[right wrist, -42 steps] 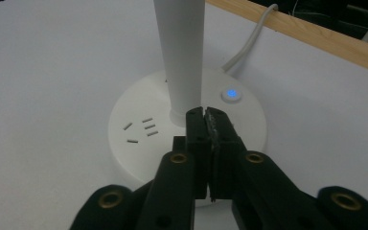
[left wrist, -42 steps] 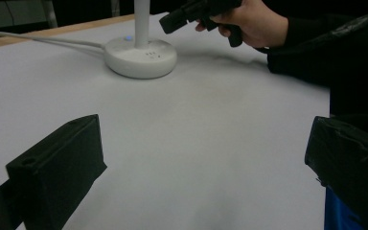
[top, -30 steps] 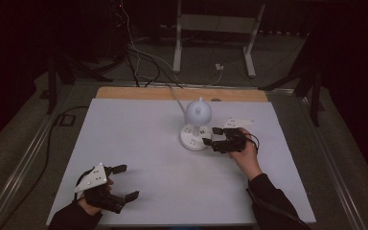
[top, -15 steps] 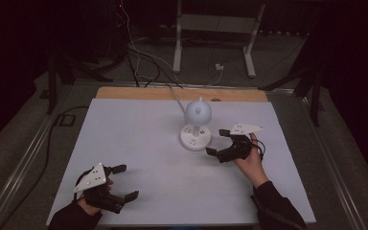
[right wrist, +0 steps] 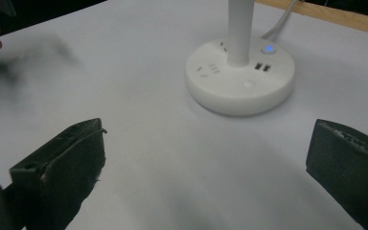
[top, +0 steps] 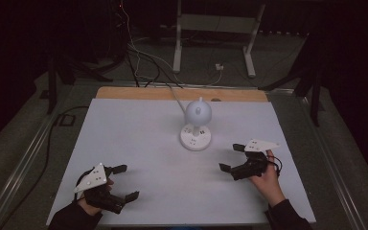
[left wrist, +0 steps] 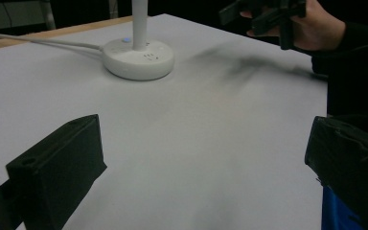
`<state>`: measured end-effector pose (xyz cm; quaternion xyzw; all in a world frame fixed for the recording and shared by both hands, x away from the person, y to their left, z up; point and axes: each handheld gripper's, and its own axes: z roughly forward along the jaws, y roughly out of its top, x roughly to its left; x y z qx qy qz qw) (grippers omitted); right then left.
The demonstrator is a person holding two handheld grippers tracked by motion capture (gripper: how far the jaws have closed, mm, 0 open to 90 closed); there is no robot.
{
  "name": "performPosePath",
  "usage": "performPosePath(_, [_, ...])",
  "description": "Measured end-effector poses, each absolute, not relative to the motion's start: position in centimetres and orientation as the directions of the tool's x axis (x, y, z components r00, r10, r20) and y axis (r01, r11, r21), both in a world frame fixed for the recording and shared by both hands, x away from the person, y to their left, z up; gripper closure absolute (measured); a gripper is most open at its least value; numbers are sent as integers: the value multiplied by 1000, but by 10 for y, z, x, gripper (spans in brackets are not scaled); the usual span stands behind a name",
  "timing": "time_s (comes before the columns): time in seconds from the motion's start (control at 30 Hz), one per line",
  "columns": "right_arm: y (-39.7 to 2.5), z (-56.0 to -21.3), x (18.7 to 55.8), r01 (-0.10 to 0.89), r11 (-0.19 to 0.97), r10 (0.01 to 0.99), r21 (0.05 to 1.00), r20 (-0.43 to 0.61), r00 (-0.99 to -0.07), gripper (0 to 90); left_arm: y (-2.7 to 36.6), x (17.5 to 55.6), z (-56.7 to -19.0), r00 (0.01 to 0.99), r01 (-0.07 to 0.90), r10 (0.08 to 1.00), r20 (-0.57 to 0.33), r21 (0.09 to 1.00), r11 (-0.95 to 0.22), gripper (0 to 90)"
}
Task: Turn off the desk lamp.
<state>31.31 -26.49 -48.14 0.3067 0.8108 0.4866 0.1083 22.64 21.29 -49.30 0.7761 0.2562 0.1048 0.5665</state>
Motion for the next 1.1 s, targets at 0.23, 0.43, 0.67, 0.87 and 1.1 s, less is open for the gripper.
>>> performPosePath(0.23, [-278,-492,292,441,358,606,823,154,-780,0,212,226,-493,846,280,518,-124,931,-234,4])
performPosePath(0.43, [-288,-499,275,455,353,608,818,169,-776,0,212,227,-494,846,280,519,-124,931,-235,4])
performPosePath(0.67, [-303,-505,263,484,351,618,801,190,-763,0,212,226,-493,847,276,517,-122,932,-233,4])
performPosePath(0.87, [-308,-511,264,510,365,657,779,172,-734,0,212,227,-493,849,275,515,-120,932,-236,4])
performPosePath(1.1, [-305,-514,266,508,395,655,765,153,-740,0,212,227,-493,849,276,514,-121,931,-237,4])
